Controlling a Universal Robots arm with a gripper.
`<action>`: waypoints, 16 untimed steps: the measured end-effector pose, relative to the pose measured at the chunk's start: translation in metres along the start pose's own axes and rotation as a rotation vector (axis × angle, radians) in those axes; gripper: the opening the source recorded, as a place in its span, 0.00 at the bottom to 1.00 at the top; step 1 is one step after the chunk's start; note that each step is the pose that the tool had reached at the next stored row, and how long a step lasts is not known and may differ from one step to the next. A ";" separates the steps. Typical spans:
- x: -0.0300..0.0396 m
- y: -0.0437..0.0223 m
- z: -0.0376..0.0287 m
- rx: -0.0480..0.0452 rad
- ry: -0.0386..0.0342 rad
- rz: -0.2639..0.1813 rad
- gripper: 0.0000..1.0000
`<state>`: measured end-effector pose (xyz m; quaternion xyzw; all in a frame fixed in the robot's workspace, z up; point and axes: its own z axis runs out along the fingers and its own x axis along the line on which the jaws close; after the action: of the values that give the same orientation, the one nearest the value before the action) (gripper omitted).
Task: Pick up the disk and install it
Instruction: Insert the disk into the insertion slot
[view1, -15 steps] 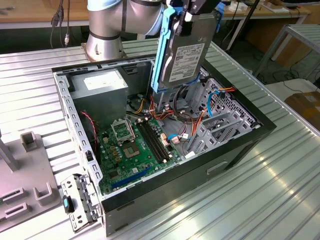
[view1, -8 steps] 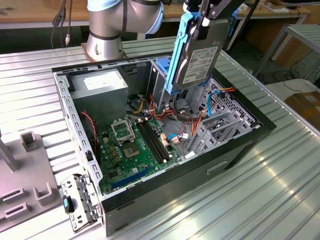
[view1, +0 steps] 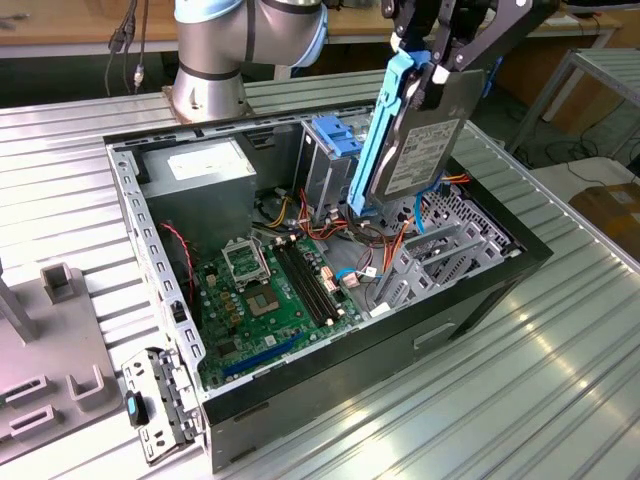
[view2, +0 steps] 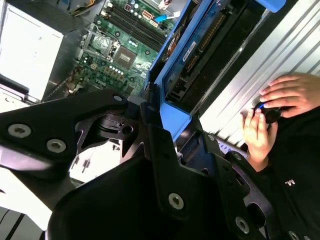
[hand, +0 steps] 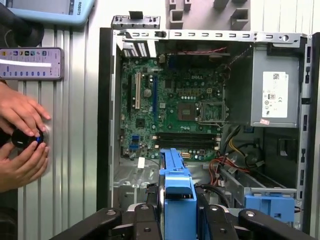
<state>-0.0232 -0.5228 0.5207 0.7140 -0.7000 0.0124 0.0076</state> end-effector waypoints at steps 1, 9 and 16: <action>0.0029 -0.0008 0.0014 0.0000 -0.0002 0.000 0.37; 0.0131 -0.0332 0.0136 -0.0002 -0.0170 0.000 0.37; 0.0235 -0.0476 0.0282 -0.0005 -0.0307 0.037 0.37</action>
<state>0.0251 -0.5461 0.4935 0.7010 -0.7131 0.0014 -0.0032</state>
